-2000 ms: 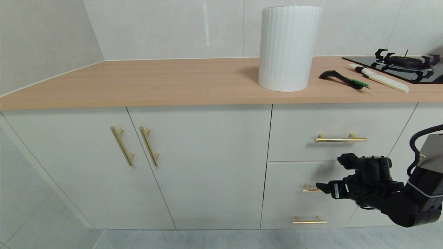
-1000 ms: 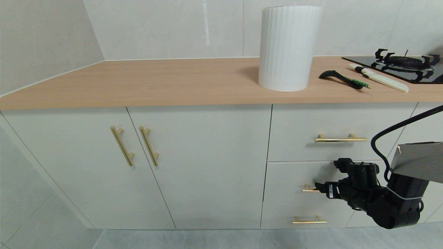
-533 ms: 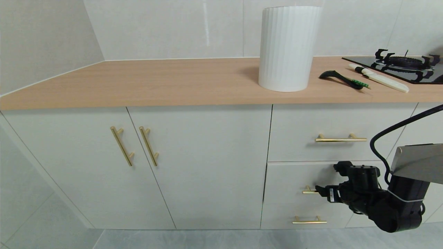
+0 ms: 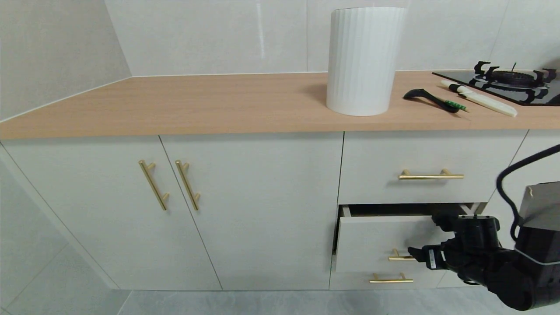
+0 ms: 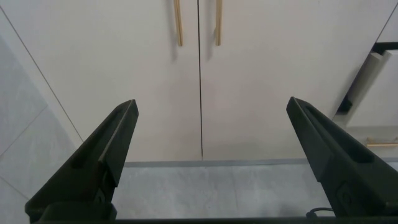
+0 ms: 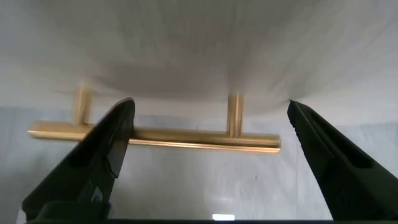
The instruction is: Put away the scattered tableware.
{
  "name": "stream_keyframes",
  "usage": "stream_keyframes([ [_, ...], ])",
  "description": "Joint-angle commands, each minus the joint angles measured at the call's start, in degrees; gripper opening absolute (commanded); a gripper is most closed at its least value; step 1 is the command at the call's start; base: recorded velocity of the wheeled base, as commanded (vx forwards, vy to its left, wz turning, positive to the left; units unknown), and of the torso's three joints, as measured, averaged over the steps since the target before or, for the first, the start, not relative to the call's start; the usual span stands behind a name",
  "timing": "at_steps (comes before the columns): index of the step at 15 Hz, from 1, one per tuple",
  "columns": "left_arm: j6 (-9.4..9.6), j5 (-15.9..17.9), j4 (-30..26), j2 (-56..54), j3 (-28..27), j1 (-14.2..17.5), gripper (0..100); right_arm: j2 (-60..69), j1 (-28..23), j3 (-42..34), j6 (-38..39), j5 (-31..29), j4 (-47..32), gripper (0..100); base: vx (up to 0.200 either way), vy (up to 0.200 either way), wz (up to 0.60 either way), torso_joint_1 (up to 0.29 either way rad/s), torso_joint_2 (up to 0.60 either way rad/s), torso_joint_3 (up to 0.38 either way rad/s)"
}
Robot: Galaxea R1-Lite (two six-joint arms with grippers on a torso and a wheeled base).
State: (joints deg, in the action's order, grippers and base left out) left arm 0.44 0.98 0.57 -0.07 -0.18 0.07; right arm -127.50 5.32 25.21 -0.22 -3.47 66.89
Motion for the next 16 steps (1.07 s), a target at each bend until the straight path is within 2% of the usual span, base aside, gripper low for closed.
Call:
stream_keyframes([
  [1,0.0,-0.01,0.04,0.07,0.01,0.01,100,27.04,0.13,-4.47,0.04,1.01,-8.0,100,0.0,0.0,0.0,0.0,0.0,0.0],
  [2,0.0,-0.01,0.04,0.07,0.01,0.01,100,32.93,0.31,-2.97,0.04,1.54,-14.24,100,0.0,0.0,0.0,0.0,0.0,0.0],
  [3,0.0,-0.01,0.04,0.07,0.01,0.01,100,43.92,0.4,2.04,0.31,3.65,-28.31,100,0.0,0.0,0.0,0.0,0.0,0.0],
  [4,0.0,-0.1,0.04,0.07,0.01,0.01,100,49.45,0.31,5.73,0.48,5.06,-37.09,100,0.0,0.0,0.0,0.0,0.0,0.0],
  [6,0.0,-0.01,0.04,0.07,0.01,0.01,100,54.02,0.49,11.7,0.48,6.2,-47.91,100,0.0,0.0,0.0,0.0,0.0,0.0],
  [13,0.0,-0.01,0.04,0.07,0.01,0.01,100,31.7,1.19,21.11,0.75,5.85,-48.34,100,0.0,0.0,0.0,0.0,0.0,0.0],
  [16,0.0,-0.01,0.04,0.07,0.01,0.01,100,26.78,1.19,22.95,0.75,5.94,-47.82,100,0.0,0.0,0.0,0.0,0.0,0.0],
])
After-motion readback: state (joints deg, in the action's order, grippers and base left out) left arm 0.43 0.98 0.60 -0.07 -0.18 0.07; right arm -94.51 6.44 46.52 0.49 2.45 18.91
